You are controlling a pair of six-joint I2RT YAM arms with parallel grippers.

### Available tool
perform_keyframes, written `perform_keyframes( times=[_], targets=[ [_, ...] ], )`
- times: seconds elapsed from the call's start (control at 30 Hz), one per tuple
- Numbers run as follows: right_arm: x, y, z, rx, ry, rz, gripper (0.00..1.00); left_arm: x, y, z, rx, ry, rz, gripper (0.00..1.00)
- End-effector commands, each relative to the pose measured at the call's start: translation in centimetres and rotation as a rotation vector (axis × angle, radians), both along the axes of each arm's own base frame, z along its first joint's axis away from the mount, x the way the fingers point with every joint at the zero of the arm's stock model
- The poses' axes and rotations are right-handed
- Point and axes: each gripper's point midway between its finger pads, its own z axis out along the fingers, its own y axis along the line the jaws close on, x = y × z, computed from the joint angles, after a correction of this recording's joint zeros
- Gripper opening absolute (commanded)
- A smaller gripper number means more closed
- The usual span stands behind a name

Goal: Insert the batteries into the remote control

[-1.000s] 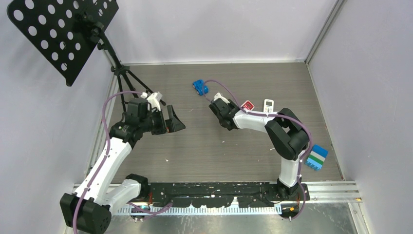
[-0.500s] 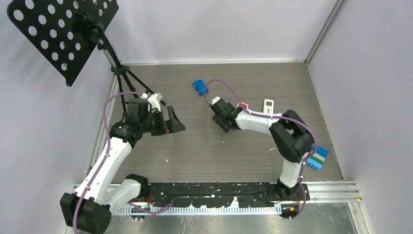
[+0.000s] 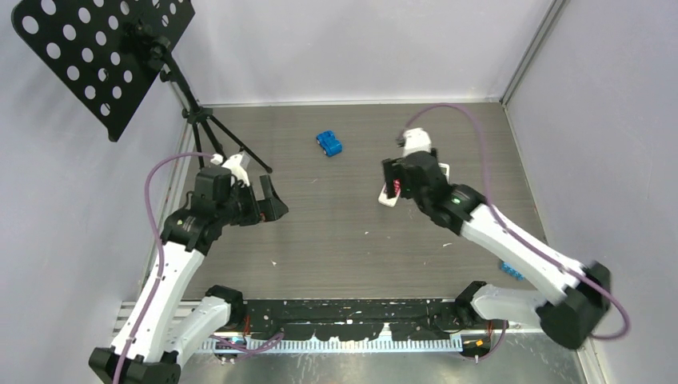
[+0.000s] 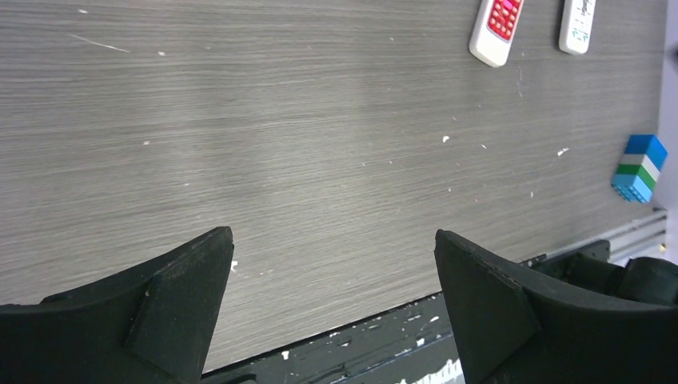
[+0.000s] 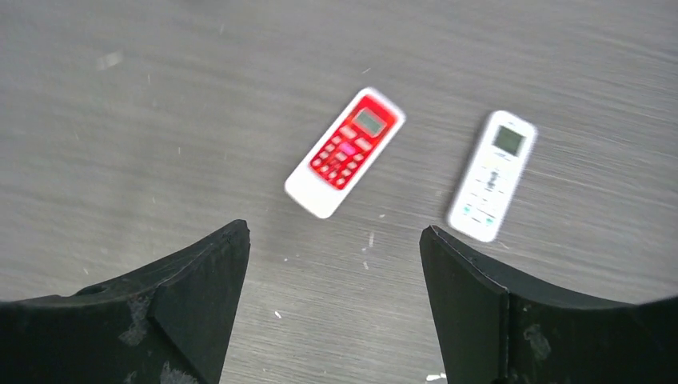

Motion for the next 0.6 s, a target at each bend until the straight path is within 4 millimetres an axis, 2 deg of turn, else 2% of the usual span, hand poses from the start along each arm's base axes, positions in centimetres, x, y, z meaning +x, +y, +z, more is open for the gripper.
perform_keyframes(
  times=[0.0, 0.2, 0.33, 0.47, 0.57],
  targets=[
    [-2.7, -6.5, 6.6, 0.137, -0.18, -0.275, 0.84, -0.4, 2.9, 2.9, 0.092, -0.114, 0.092, 1.0],
    [-8.1, -14.5, 12.7, 0.204, -0.366, -0.453, 0.88, -1.8, 4.5, 6.3, 0.108, -0.233, 0.143, 1.0],
    [-11.2, -18.9, 15.9, 0.253, -0.482, -0.555, 0.89, -2.7, 5.1, 7.8, 0.106, -0.275, 0.162, 1.0],
    [-14.0, -22.2, 18.7, 0.314, -0.578, -0.608, 0.89, -3.7, 6.4, 9.4, 0.134, -0.316, 0.203, 1.0],
    [-15.1, -23.0, 20.1, 0.327, -0.612, -0.584, 0.89, -4.5, 7.0, 10.7, 0.148, -0.359, 0.211, 1.0]
  ],
)
